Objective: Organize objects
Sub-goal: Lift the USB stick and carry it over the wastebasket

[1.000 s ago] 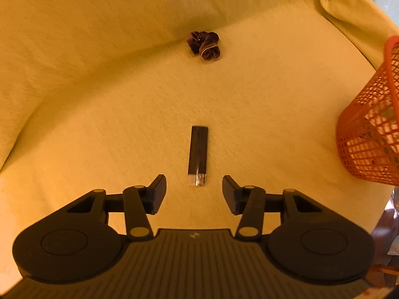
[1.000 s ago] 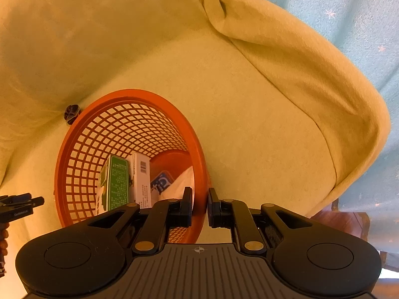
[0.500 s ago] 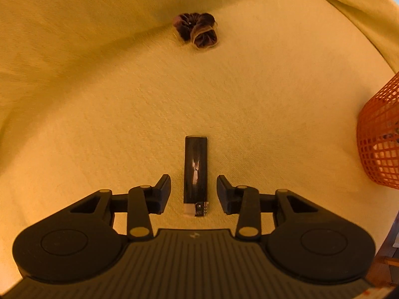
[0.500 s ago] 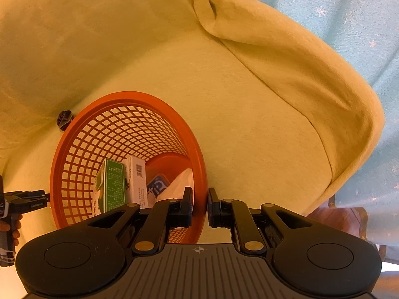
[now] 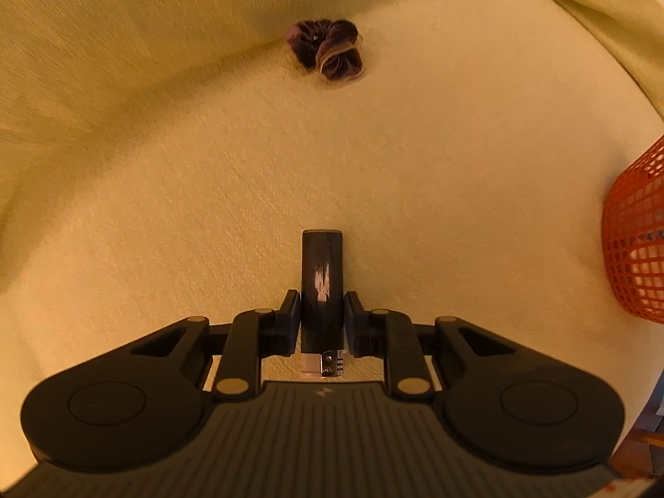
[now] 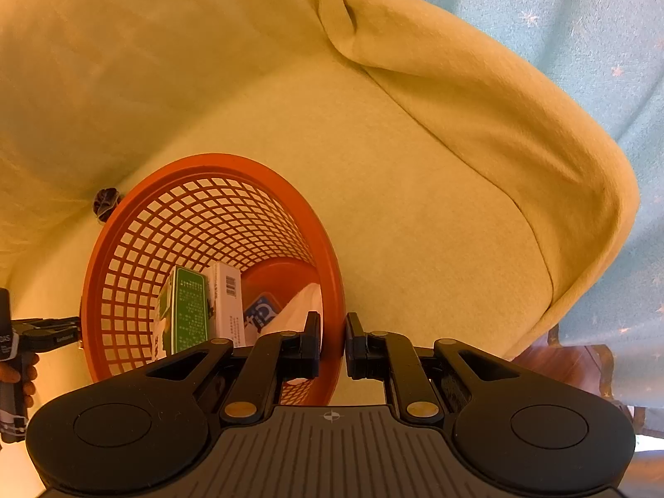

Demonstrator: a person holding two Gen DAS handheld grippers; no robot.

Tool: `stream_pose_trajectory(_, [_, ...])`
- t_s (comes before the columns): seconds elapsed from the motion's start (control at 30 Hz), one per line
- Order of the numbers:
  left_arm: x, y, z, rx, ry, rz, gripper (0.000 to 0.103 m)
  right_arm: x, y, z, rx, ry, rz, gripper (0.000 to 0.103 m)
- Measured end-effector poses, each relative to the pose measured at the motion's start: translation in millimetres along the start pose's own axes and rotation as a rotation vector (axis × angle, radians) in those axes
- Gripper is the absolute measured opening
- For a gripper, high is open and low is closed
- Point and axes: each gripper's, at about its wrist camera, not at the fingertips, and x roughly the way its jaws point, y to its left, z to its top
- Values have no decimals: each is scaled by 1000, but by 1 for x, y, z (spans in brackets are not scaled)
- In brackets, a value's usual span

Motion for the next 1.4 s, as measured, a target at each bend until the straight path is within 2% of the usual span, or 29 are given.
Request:
stream_pose_trajectory(0.27, [-60, -11, 2, 0, -41, -35, 18, -2, -1, 0, -10, 1, 27, 8])
stream_pose_trajectory(0.67, [-135, -54, 4, 2, -72, -98, 18, -1, -3, 2, -42, 5, 63, 8])
stream_pose_trajectory(0.97, [-163, -85, 10, 37, -114, -125, 18, 0, -2, 3, -74, 6, 68, 8])
stream_pose_trajectory(1.4, [-182, -113, 12, 63, -112, -158, 18, -1, 2, 3, -131, -1, 73, 9])
